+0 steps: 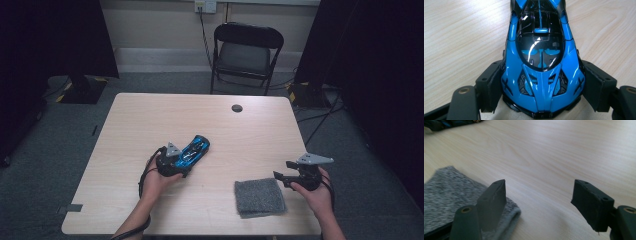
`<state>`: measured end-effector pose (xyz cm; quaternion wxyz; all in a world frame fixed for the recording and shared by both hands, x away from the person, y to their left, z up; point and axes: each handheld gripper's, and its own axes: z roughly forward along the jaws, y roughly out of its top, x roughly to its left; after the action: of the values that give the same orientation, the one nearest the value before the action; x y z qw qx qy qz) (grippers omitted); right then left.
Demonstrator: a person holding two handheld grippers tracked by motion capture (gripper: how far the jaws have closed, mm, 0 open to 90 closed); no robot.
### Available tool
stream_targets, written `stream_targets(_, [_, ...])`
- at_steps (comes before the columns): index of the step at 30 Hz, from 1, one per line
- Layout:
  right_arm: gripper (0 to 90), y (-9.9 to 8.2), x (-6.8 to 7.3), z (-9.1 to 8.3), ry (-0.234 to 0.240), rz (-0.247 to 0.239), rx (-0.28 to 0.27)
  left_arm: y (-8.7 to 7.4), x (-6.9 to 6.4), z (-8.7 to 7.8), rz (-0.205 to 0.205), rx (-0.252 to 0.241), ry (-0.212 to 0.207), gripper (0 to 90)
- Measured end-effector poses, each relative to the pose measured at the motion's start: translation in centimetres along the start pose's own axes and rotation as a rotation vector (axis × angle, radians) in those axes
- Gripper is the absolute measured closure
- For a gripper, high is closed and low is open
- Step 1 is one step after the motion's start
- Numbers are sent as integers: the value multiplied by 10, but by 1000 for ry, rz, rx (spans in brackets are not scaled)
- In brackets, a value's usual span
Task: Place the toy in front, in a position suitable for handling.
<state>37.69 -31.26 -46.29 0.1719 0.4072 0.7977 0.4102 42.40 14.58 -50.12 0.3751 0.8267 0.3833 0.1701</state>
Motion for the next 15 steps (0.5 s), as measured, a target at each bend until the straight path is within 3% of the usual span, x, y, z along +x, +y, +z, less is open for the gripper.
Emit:
stream_targets(4, [282,3,6,-8,27,-21,-20,0,0,0,-3,0,-1,260])
stream_targets(12, [323,1,20,-10,95,-59,3,0,0,0,-1,0,1,260])
stream_targets(15, [329,-1,23,-12,114,-49,-7,0,0,0,-1,0,1,260])
